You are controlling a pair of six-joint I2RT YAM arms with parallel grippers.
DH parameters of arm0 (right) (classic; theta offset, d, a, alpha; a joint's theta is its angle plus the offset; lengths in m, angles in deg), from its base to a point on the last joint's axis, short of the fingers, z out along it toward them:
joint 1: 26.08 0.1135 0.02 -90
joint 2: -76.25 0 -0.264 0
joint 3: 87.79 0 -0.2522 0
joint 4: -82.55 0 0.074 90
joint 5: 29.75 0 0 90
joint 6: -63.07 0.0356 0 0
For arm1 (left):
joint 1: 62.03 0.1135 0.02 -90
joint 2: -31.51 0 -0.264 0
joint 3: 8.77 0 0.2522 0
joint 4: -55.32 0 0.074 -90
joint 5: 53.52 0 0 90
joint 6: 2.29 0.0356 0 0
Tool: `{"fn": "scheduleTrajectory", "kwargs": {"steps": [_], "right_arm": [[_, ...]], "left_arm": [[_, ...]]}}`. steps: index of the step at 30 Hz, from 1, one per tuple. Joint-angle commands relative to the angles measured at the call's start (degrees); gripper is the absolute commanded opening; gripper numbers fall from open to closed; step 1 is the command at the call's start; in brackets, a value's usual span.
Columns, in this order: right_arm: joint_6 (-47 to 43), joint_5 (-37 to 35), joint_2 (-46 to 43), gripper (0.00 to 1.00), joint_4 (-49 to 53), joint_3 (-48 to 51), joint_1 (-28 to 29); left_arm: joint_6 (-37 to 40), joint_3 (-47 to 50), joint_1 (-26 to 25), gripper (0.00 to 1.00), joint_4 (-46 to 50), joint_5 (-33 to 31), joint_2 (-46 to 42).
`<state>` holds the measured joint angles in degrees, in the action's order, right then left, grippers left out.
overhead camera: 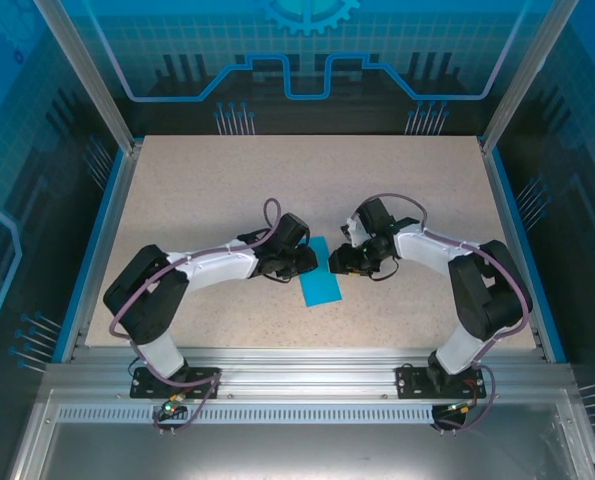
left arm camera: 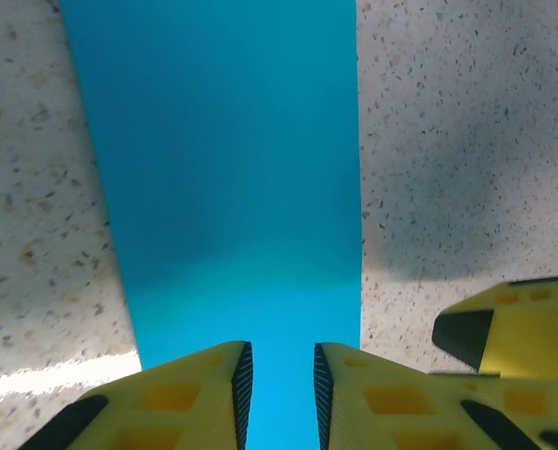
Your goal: Fold a paper plane with a square sheet of paper (pick it up from the middle)
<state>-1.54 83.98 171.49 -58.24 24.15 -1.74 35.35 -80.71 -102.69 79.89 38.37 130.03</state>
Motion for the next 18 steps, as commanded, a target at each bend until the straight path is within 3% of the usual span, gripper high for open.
{"fn": "scheduleTrajectory", "kwargs": {"steps": [1, 18], "right_arm": [[-0.26, 2.96, -0.15, 0.48, -1.78, 1.94, -0.53], [0.83, 3.23, 1.63, 0.5, -3.91, 3.58, -0.17]], "left_arm": [[0.8, -1.64, 0.18, 0.27, 2.49, -0.42, 2.0], [0.64, -0.21, 0.21, 0.26, 2.33, -0.48, 6.71]]}}
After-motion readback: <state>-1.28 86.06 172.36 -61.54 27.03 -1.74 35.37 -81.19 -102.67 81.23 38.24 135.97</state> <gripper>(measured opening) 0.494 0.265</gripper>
